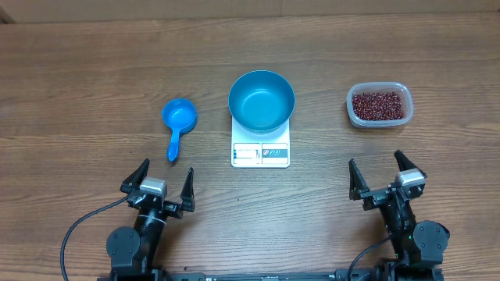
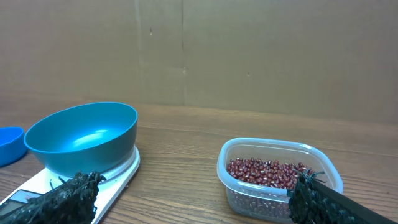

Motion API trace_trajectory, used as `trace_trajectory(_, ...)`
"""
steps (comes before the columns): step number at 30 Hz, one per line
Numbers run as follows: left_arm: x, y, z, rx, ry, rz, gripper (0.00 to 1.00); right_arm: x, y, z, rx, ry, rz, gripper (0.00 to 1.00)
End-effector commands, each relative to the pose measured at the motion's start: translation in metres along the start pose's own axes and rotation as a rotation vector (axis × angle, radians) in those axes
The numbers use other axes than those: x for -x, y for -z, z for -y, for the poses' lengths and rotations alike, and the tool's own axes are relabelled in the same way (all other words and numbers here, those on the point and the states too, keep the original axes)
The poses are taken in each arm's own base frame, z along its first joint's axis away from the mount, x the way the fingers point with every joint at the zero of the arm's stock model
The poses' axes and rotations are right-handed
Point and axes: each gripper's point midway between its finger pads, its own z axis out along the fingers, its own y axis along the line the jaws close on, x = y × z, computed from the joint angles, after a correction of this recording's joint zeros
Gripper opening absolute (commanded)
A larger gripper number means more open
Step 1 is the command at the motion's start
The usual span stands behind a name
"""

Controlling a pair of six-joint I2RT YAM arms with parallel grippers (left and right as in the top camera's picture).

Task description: Scoop item into bowl and weigh 150g on scale

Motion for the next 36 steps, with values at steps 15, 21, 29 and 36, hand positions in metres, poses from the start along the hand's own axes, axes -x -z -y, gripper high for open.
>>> trace_trajectory(15,0.022,0.003,0.01,-0.059,0.021,0.073,1.0,-0.002,0.0,0.0,-0.005,0.003,0.005,1.0)
trace_trajectory(21,0.029,0.007,0.011,-0.058,0.03,0.047,1.0,-0.002,0.0,0.0,-0.005,0.003,0.005,1.0)
trace_trajectory(29,0.055,0.019,0.006,-0.008,0.015,0.039,1.0,-0.002,0.0,0.0,-0.005,0.003,0.005,1.0)
trace_trajectory(36,0.078,0.027,0.008,-0.009,0.007,0.069,1.0,-0.002,0.0,0.0,-0.005,0.003,0.005,1.0)
